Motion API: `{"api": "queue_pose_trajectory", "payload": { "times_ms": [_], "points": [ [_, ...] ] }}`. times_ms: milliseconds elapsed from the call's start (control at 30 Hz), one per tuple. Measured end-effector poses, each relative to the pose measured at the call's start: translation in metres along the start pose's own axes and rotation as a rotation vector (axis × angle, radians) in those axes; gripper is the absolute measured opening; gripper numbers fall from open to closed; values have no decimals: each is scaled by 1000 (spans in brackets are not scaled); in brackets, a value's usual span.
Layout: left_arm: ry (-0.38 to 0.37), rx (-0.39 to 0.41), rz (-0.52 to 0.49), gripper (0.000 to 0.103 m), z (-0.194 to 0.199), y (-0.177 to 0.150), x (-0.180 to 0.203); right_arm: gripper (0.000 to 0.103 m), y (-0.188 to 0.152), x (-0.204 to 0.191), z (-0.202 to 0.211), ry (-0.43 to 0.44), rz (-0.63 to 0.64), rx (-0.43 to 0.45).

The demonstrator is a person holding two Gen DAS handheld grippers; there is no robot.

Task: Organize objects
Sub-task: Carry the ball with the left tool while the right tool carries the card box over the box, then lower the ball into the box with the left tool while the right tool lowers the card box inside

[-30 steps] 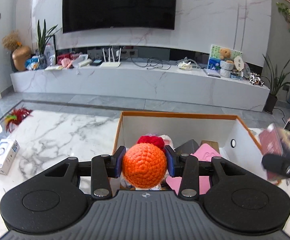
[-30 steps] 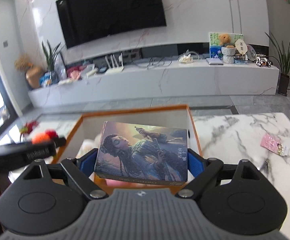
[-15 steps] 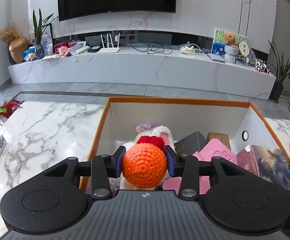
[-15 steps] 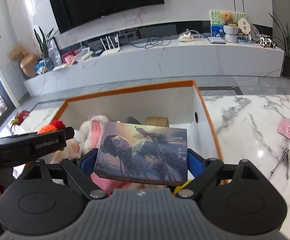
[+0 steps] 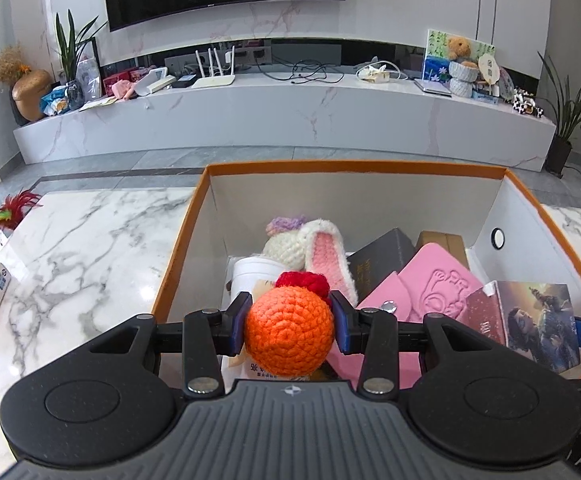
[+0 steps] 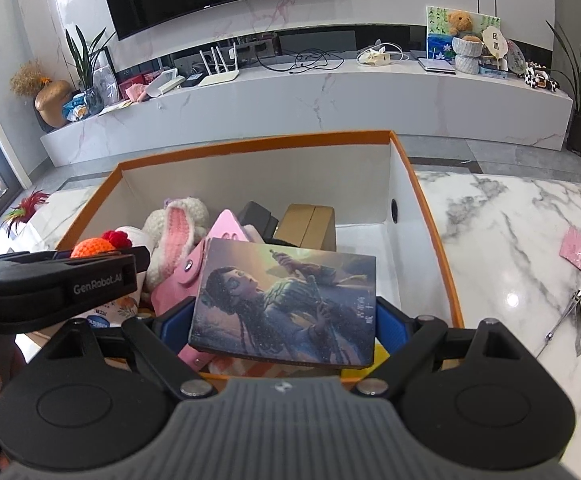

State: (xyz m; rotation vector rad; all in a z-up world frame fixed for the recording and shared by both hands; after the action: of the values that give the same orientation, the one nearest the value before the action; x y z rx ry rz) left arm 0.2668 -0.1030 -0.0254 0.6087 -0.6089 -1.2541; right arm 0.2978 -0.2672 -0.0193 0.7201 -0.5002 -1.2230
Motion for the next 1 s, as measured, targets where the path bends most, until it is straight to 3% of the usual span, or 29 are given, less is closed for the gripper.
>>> {"api": "queue_pose_trajectory", "payload": {
  "times_ms": [1000],
  "points": [
    [-11, -63, -36, 49, -5, -8, 15, 90, -1, -5, -16, -55, 58, -113]
  ]
}}
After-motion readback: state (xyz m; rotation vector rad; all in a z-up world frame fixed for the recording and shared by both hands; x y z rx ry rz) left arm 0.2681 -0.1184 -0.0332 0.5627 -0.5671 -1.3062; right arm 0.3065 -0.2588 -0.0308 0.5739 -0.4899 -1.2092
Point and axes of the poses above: each gripper's, at about its wrist camera, not at the fingertips, and z roughly against the way its jaws point, x to its right, y to its top, the point moved 5 cm from there along -z, roughly the way its jaws point, and after that the axes turned 10 degrees about z, right-handed, at the moved point
